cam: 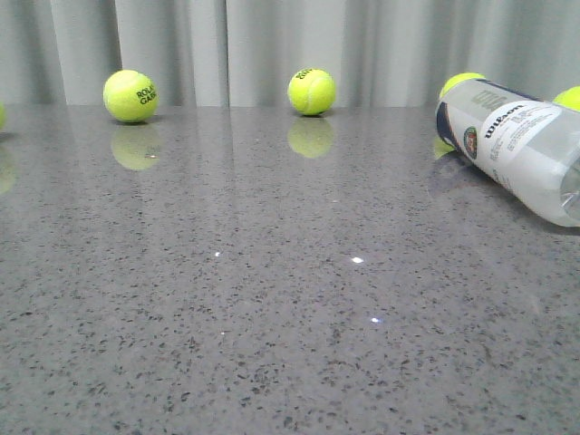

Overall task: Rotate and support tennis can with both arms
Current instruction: 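Move the right gripper above the lying Wilson tennis can, then grasp the Wilson can with the right gripper and lift it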

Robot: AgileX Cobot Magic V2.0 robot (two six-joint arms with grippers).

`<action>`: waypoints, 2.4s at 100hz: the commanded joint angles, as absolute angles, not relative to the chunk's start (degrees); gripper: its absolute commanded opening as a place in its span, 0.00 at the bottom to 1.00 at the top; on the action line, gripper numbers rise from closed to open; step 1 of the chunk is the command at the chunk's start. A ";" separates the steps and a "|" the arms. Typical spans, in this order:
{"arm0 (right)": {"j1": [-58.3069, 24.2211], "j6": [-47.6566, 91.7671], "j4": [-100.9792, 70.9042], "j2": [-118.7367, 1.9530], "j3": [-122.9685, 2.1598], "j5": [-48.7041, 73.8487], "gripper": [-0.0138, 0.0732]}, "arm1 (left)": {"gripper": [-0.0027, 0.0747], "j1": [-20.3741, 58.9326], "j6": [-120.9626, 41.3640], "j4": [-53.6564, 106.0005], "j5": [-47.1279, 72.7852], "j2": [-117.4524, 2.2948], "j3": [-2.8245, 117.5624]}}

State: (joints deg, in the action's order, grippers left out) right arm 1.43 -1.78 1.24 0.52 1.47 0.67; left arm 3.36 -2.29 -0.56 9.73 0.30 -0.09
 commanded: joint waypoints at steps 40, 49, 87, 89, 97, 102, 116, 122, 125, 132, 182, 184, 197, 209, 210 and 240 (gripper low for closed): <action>1.72 -1.63 1.70 1.55 0.87 -2.54 0.09 | 0.01 3.87 -1.63 0.00 5.18 2.22 -2.53; 1.72 -1.63 1.76 1.24 -2.03 2.42 0.09 | 0.01 3.87 -1.63 0.00 5.18 2.22 -2.53; 1.72 -1.63 1.70 -11.56 -23.68 30.17 0.09 | 0.01 3.87 -1.63 0.00 5.18 2.22 -2.53; 1.72 -1.63 1.41 -12.77 -25.16 31.31 0.09 | 0.01 3.87 -1.63 0.00 5.18 2.22 -2.53; 1.72 -1.63 1.14 -17.48 -28.24 33.20 0.09 | 0.01 3.87 -1.63 0.00 5.18 2.22 -2.53; 1.72 -1.63 1.10 -20.61 -30.49 33.50 0.09 | 0.01 3.87 -1.63 0.00 5.18 2.22 -2.53; 1.72 -1.58 0.51 -29.78 -37.14 37.82 0.24 | 0.01 3.87 -1.63 0.00 5.18 2.22 -2.53; 1.72 -1.58 0.00 -33.76 -40.14 39.75 0.43 | 0.01 3.87 -1.63 0.00 5.18 2.22 -2.53; 1.72 -1.58 0.00 -35.91 -41.44 40.31 0.53 | 0.01 3.87 -1.63 0.00 5.18 2.22 -2.53; 1.68 -1.29 0.00 -39.62 -44.46 41.59 0.77 | 0.01 3.87 -1.63 0.00 5.18 2.22 -2.53; -5.42 -0.47 -11.98 -69.58 -68.85 55.32 0.89 | 0.01 3.87 -1.63 0.00 5.18 2.22 -2.53; -5.42 -0.47 -12.82 -70.91 -69.70 55.64 0.89 | 0.01 3.87 -1.63 0.00 5.18 2.22 -2.53; -5.42 -0.47 -15.72 -78.89 -74.34 56.28 0.89 | 0.01 3.87 -1.63 0.00 5.18 2.22 -2.53; -5.42 -0.47 -15.77 -85.30 -78.37 56.23 0.89 | 0.01 3.87 -1.63 0.00 5.18 2.22 -2.53; -5.42 -0.47 -15.77 -85.66 -78.56 56.23 0.89 | 0.01 3.87 -1.63 0.00 5.18 2.22 -2.53; -5.27 -0.50 -15.82 -96.16 -83.95 56.71 0.89 | 0.01 3.87 -1.63 0.00 5.18 2.22 -2.53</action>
